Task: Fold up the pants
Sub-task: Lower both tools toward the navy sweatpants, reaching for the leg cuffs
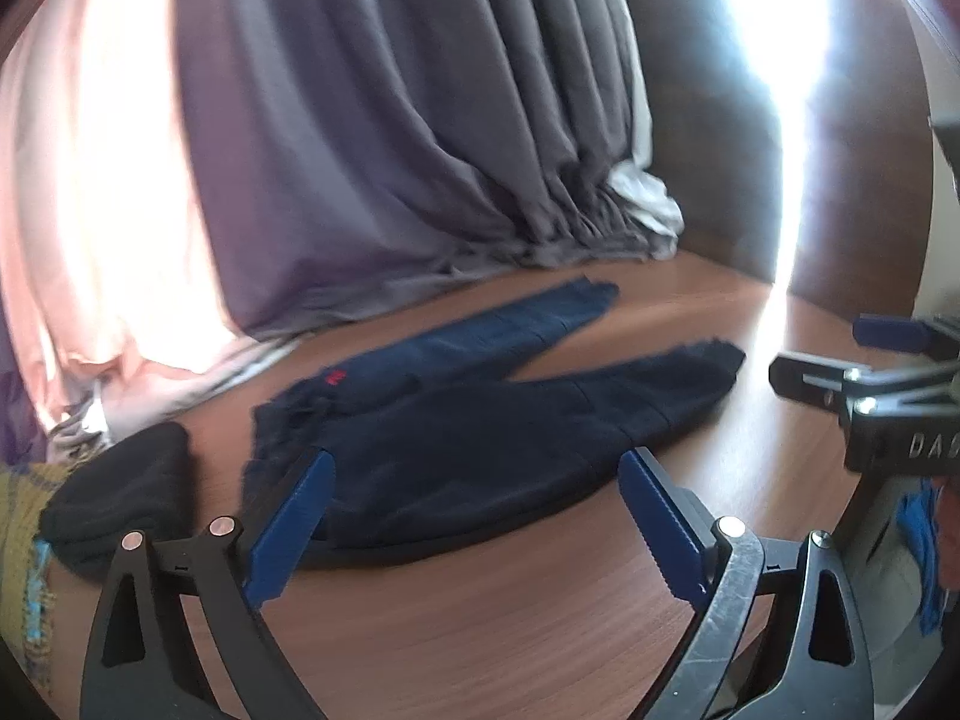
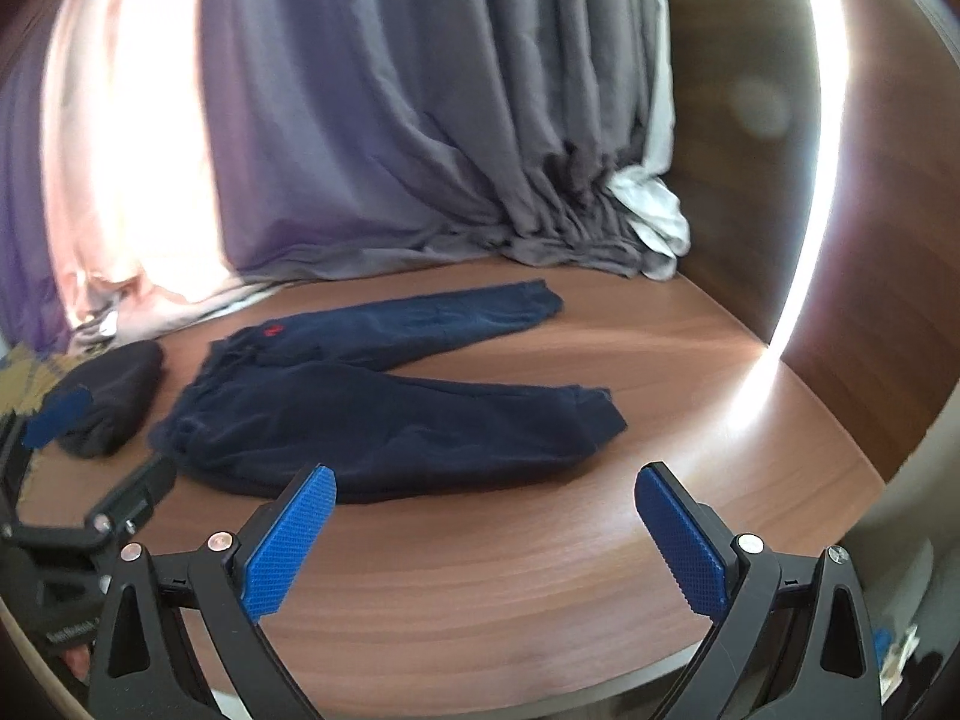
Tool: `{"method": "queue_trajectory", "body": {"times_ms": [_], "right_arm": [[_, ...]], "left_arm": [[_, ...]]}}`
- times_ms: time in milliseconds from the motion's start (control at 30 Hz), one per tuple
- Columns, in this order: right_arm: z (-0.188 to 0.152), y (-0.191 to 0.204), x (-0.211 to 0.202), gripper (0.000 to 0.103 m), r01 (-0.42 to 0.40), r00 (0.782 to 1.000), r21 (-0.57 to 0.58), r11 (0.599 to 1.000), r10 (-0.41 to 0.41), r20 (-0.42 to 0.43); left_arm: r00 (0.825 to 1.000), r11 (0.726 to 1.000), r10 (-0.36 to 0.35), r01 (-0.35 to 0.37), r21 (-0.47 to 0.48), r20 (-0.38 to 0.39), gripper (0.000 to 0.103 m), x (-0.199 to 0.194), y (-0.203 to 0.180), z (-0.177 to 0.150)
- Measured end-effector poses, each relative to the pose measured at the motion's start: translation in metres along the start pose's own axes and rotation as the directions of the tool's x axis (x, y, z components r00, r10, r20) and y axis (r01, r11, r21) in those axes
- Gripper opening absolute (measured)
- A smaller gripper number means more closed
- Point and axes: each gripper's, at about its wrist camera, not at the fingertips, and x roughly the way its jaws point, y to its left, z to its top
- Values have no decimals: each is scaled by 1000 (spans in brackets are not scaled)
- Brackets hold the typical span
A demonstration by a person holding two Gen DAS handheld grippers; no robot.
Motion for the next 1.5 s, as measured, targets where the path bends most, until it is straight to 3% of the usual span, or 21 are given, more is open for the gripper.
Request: {"method": "queue_trajectory", "body": {"times_ms": [233,500,800,1000,1100,1133,1233,1400,1500], "right_arm": [[2,-29,36,89,28,997,22,999,-26,-76],[8,-65,92,76,-61,983,-6,998,59,-173],[12,-92,154,55,-185,939,49,982,191,-284],[12,-106,181,44,-223,903,142,965,259,-344],[10,-114,188,29,-234,885,185,954,288,-365],[10,-115,189,25,-240,882,195,951,298,-366],[13,-121,185,15,-245,890,190,951,299,-345],[25,-128,172,13,-208,922,153,966,246,-299],[27,-136,174,13,-163,930,130,978,196,-311]], "left_arm": [[997,998,-58,58,1,-53,89,45,-33,0],[987,1000,0,-2,-8,-159,80,96,-66,-7],[966,1000,17,-11,24,-257,71,140,-87,-10],[952,998,-33,46,34,-305,62,158,-100,-9],[949,998,-44,54,22,-312,47,162,-103,-7],[947,998,-53,59,8,-316,37,164,-103,-6],[945,996,-87,83,-25,-316,18,165,-102,-1],[929,981,-187,161,-105,-320,16,163,-109,9],[916,975,-219,190,-119,-335,16,165,-116,9]]}}
